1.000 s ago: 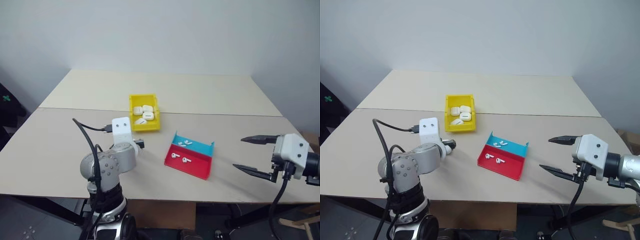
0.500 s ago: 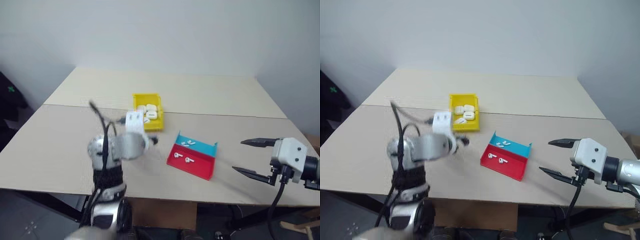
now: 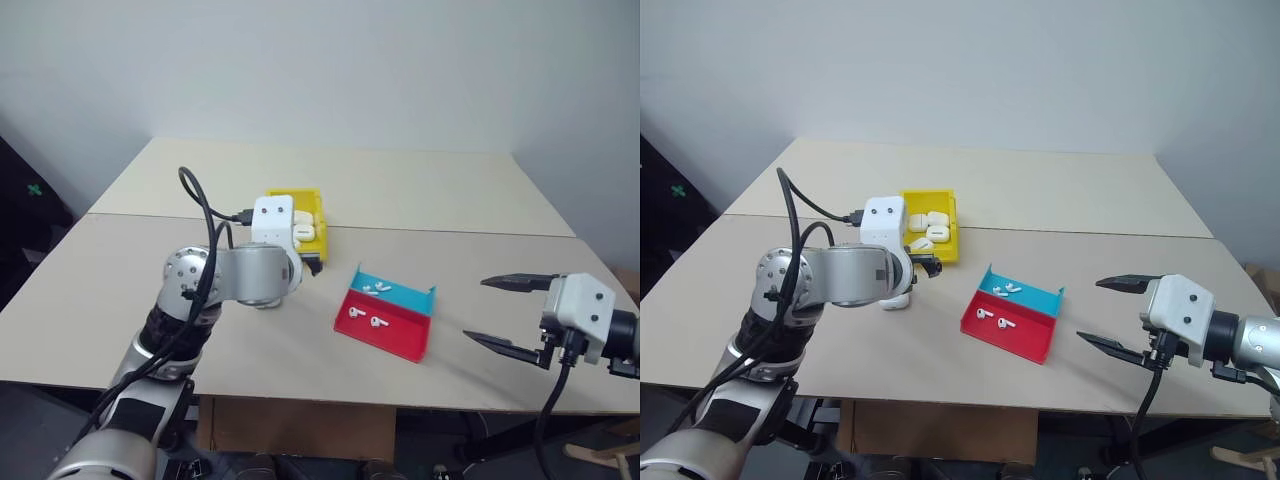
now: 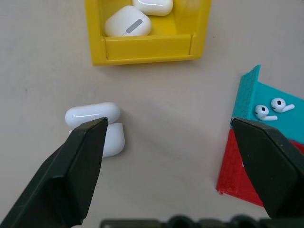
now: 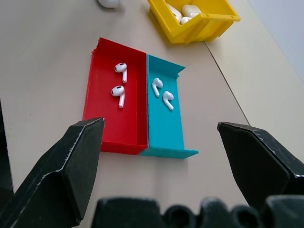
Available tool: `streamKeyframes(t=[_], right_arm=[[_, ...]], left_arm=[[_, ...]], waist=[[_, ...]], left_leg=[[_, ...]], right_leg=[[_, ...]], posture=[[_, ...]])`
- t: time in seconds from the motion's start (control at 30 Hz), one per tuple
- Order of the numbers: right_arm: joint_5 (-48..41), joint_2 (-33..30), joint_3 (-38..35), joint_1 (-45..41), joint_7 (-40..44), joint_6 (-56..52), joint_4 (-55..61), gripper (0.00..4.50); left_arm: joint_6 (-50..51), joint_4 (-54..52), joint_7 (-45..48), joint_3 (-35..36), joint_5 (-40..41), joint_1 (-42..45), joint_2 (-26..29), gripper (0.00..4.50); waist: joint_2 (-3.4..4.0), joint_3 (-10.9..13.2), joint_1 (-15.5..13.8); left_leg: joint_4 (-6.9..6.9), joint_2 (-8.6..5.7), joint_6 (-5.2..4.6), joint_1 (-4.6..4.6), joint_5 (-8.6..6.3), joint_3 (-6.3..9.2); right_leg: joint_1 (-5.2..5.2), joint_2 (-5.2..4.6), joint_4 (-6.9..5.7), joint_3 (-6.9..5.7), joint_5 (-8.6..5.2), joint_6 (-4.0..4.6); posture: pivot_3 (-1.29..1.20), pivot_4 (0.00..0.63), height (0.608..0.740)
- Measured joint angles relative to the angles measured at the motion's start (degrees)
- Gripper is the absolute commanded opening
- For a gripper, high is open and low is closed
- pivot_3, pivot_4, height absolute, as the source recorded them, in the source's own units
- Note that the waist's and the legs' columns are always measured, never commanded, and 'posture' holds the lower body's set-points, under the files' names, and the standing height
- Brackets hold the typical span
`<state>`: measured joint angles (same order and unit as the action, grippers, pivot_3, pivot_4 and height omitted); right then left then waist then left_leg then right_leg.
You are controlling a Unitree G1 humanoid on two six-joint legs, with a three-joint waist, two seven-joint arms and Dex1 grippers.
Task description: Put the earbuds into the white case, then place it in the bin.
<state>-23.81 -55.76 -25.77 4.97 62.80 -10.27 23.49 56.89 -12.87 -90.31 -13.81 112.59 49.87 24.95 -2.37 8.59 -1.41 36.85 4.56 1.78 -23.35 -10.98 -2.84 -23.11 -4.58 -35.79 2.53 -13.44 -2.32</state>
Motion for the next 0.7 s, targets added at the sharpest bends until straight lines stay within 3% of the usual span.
streamKeyframes(t=[0.13,0.7], right_arm=[[0.17,0.00,-0.01,0.35,0.01,0.00,-0.08,4.43],[0.10,0.21,-0.75,2.96,-1.43,-0.07,1.05,4.43]], left_arm=[[-2.13,-0.14,-0.04,-0.21,0.01,-3.88,0.29,4.50],[3.20,7.17,0.12,-0.03,0.03,-5.29,4.28,4.50]], waist=[[-0.01,0.00,0.01],[-0.02,0.01,-0.08]], left_leg=[[0.00,0.00,0.01,0.01,0.01,0.01],[0.01,0.00,0.01,0.01,0.01,0.01]], right_leg=[[0.00,0.00,-0.03,0.00,0.00,0.01],[-0.01,0.00,-0.01,-0.01,-0.01,0.01]], posture=[[0.00,0.150,0.740],[0.00,0.150,0.740]])
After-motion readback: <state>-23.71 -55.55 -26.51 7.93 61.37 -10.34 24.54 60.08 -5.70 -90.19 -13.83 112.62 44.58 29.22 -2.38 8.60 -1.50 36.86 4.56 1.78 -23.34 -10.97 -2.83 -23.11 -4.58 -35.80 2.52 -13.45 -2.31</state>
